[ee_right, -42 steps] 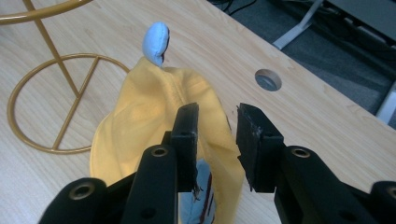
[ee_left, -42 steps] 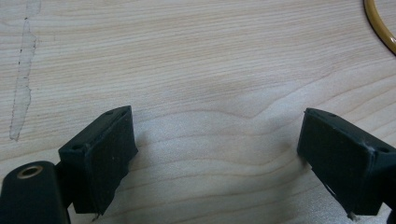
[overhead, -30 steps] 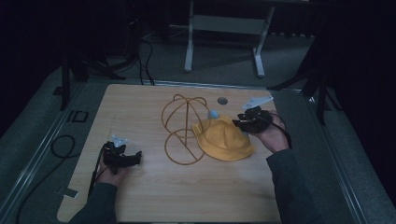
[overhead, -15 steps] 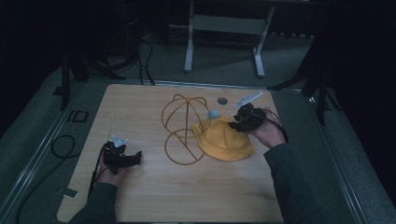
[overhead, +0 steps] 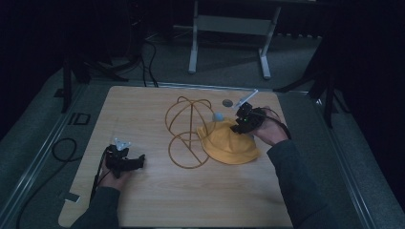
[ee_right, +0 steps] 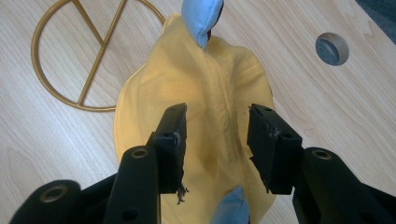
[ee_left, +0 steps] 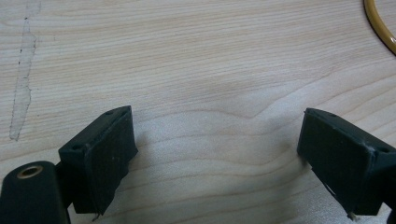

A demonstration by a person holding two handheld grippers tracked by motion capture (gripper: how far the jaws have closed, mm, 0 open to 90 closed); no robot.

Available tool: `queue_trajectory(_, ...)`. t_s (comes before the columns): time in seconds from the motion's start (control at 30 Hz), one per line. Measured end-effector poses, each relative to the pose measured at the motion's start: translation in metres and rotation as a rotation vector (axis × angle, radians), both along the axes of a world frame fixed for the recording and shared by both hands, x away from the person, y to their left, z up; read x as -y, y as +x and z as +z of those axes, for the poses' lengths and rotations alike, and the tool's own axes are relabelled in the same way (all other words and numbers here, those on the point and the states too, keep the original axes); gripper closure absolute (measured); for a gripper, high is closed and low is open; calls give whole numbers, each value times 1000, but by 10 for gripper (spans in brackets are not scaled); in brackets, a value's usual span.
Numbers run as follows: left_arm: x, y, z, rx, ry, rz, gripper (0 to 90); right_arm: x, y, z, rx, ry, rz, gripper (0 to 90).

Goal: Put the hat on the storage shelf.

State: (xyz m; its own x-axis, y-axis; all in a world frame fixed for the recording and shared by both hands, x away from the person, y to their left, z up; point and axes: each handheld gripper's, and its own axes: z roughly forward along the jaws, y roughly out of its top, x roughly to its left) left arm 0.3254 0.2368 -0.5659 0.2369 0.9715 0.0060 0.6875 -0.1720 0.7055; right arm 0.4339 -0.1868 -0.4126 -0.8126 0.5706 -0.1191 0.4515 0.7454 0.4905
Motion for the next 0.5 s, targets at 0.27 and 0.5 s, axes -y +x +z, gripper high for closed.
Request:
queue_trajectory(0.27, 0, 0, 0, -1, -1, 0, 114, -12, 10, -3, -54, -69, 18, 575)
queue_trajectory(0.5, 0, 0, 0, 0, -1, 1, 115, -19, 24, -8, -122, -136, 13, 589)
